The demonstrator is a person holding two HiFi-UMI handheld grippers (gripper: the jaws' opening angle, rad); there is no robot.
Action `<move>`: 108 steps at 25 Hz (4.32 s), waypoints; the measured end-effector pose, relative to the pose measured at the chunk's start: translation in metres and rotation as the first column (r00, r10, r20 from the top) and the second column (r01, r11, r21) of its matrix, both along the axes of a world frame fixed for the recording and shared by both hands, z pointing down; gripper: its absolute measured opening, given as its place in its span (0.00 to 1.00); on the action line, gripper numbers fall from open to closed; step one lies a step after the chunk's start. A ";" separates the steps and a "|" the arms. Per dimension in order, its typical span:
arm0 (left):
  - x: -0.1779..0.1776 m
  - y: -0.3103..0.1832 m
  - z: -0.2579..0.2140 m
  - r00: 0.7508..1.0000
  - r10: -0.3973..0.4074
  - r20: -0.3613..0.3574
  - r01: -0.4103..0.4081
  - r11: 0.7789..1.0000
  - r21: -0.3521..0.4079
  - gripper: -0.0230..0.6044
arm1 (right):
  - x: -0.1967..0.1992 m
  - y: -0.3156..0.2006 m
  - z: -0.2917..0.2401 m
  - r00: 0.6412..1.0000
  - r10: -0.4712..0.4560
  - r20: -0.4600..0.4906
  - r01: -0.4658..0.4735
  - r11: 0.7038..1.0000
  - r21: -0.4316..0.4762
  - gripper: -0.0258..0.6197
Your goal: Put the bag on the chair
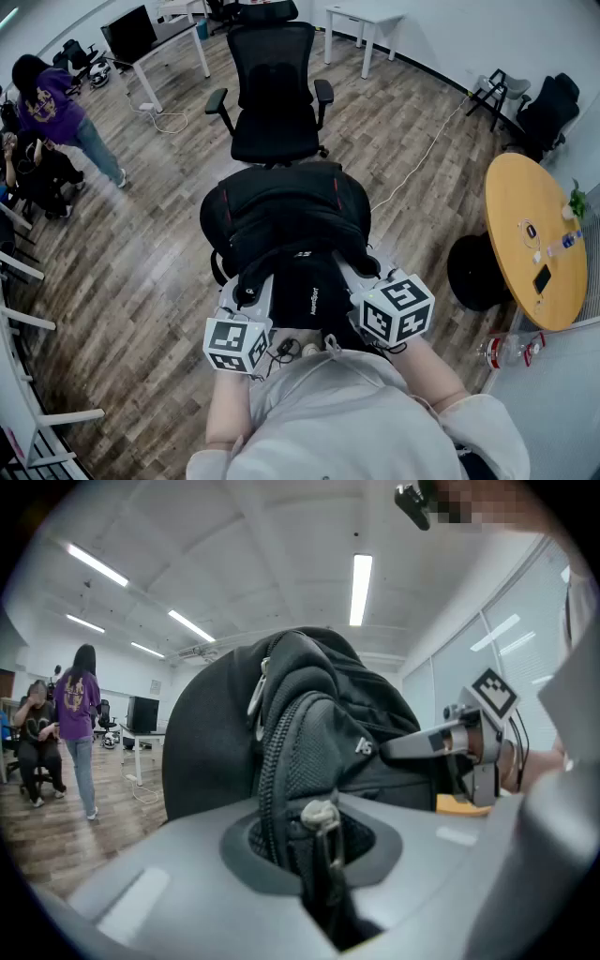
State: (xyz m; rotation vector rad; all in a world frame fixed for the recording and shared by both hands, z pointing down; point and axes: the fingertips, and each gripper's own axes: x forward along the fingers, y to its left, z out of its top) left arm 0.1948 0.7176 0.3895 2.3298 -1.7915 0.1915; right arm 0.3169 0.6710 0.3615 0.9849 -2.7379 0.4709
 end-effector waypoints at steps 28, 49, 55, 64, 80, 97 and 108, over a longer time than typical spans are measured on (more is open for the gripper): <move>-0.033 -0.121 0.043 1.000 -0.020 -0.015 0.018 0.994 -0.111 0.11 | -0.036 -0.129 0.045 0.999 -0.042 -0.001 0.041 0.993 -0.110 0.06; -0.031 -0.459 0.063 0.989 -0.012 -0.150 -0.010 0.989 -0.150 0.10 | -0.036 -0.463 0.049 1.000 -0.026 -0.001 0.026 0.993 -0.116 0.06; -0.041 -0.511 0.066 0.987 0.007 -0.162 -0.034 0.986 -0.166 0.10 | -0.046 -0.512 0.049 1.000 -0.011 -0.022 0.008 0.992 -0.128 0.06; -0.094 -0.601 0.078 0.982 0.081 -0.168 -0.112 0.977 -0.183 0.10 | -0.096 -0.593 0.060 0.998 0.050 -0.037 -0.055 0.987 -0.153 0.06; -0.308 -0.813 0.076 0.950 0.242 -0.196 -0.280 0.939 -0.199 0.10 | -0.305 -0.785 0.059 0.976 0.209 -0.062 -0.217 0.958 -0.189 0.06; -0.402 -0.951 0.122 0.962 0.197 -0.191 -0.249 0.919 -0.305 0.10 | -0.399 -0.928 0.109 0.981 0.177 -0.080 -0.193 0.930 -0.312 0.06; -0.405 -1.052 0.185 0.964 0.125 -0.236 -0.205 0.912 -0.354 0.10 | -0.404 -1.038 0.168 0.988 0.115 -0.107 -0.146 0.921 -0.361 0.06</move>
